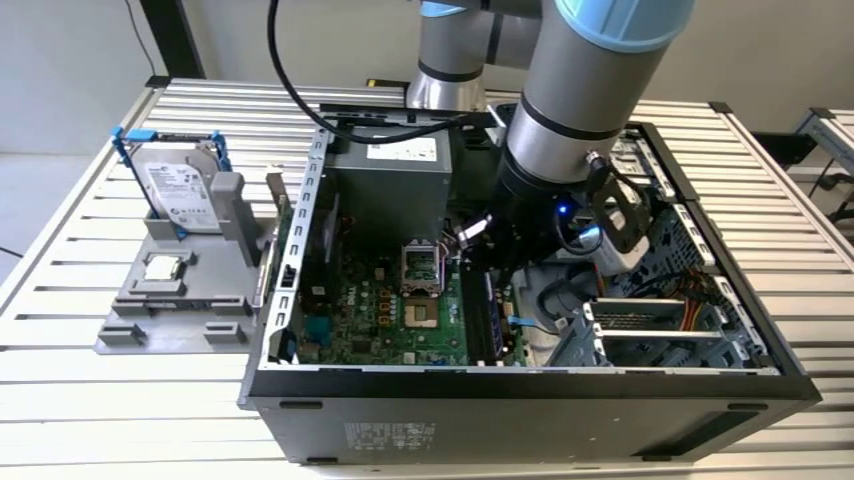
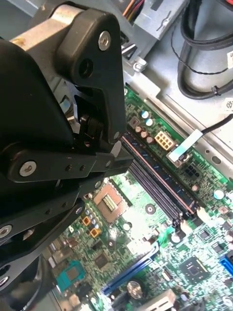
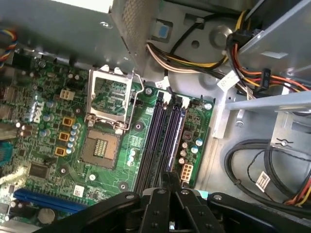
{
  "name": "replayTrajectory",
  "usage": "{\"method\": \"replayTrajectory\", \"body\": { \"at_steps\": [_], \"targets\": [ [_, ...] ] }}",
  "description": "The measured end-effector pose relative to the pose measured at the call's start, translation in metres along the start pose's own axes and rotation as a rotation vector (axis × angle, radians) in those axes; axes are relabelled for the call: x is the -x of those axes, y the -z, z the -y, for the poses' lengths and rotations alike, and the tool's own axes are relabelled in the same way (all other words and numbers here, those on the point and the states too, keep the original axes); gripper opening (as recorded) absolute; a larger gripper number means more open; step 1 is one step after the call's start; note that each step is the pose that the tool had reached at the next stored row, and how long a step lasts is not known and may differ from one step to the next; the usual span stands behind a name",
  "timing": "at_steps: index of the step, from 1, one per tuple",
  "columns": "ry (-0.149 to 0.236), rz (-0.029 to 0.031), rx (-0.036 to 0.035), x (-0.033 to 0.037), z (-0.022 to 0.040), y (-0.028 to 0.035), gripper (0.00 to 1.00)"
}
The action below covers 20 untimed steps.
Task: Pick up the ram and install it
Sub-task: 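Press down the ram until it locks into place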
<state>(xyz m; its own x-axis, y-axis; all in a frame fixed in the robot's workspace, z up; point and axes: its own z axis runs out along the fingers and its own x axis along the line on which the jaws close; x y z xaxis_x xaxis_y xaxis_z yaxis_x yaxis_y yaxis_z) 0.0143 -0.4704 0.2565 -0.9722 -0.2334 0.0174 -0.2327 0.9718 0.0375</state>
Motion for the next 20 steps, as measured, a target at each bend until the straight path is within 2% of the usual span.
{"method": "replayTrajectory", "body": {
  "at_steps": [14, 20],
  "targets": [
    [0.165, -0.0059, -0.001, 0.001, 0.0003, 0.0, 0.0],
    [0.251, -0.0091, -0.0023, 0.0011, 0.0003, 0.0, 0.0]
  ]
}}
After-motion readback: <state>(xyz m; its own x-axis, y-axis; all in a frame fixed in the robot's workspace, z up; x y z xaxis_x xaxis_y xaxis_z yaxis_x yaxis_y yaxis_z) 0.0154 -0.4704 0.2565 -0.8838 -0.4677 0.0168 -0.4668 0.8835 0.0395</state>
